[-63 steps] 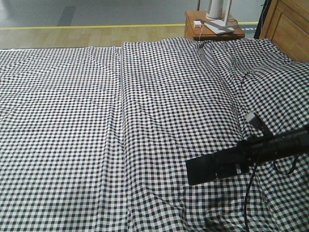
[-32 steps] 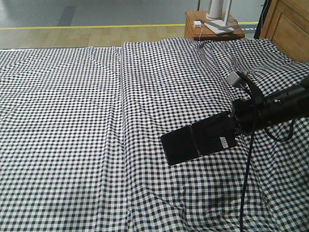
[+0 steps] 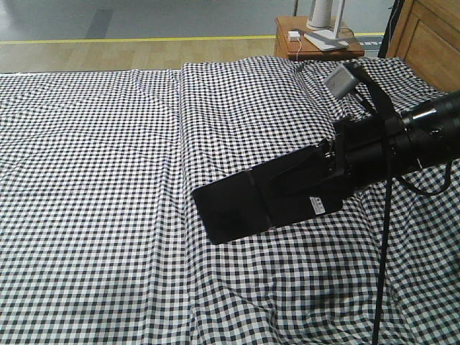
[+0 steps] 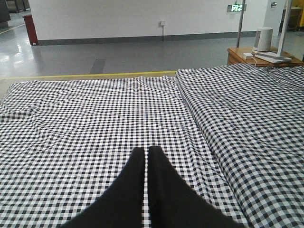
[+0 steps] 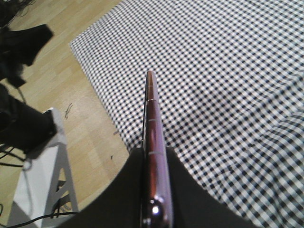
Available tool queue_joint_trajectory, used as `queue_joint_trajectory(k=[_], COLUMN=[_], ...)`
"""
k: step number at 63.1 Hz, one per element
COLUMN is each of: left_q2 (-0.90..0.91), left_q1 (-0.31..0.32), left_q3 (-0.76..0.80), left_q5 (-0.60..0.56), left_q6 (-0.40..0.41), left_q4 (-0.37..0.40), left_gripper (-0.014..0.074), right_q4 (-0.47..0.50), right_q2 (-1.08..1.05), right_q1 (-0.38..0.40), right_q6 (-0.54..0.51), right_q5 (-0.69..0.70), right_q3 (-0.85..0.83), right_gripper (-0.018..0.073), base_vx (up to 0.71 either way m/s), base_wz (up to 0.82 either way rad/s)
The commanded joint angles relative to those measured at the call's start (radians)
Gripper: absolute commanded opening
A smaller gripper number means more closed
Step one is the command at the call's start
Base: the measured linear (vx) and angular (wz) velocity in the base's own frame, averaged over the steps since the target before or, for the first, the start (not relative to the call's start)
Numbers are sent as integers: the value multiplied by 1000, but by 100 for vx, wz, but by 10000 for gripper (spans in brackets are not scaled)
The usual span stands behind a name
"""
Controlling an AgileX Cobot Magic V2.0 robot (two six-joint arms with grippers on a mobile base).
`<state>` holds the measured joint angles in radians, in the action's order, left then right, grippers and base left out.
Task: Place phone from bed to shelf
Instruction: 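Lift the held phone with the right gripper off the bed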
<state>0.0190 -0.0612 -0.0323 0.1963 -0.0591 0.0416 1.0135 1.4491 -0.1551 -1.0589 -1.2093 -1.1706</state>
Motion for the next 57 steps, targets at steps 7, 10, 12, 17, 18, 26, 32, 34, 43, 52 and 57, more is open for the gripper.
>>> queue_joint_trajectory(k=[7,10,12,17,18,26,32,34,43,52,57], left_q2=[8,8,8,8,8,8,8,8,8,8,8], left_q1=[0,0,0,0,0,0,0,0,0,0,0], left_q3=[-7,-7,-7,-7,-7,-7,-7,-7,-7,-7,-7], left_q5=[-70,-70,-70,-70,-70,-70,-70,-70,-70,-70,-70], left_q6=[0,0,0,0,0,0,0,0,0,0,0], left_q4=[9,9,9,9,9,9,9,9,9,9,9], left_gripper=[1,1,1,1,1,1,1,1,1,1,1], right_q4=[72,74,74,74,74,75,77,77,77,77,77], right_q2=[-99,-113,-120,-135,-137,-150,-151,-153,-153,-153,-153], right_q1=[-81,-108,-121,-160,-165,-200,-207,-207,-207,-207,-207], right_q6=[35,41,46,58,62,79,79,79,79,79,79], right_q5=[-79,-79,-79,-79,-79,-79,-79,-79,-78,-78,-78], right_q3=[-25,-25,-25,-25,-25,-25,-25,-25,-25,-25,-25], right_gripper=[-2,-2,-2,-2,-2,-2,-2,-2,-2,-2,-2], base_vx=[0,0,0,0,0,0,0,0,0,0,0], base_wz=[0,0,0,0,0,0,0,0,0,0,0])
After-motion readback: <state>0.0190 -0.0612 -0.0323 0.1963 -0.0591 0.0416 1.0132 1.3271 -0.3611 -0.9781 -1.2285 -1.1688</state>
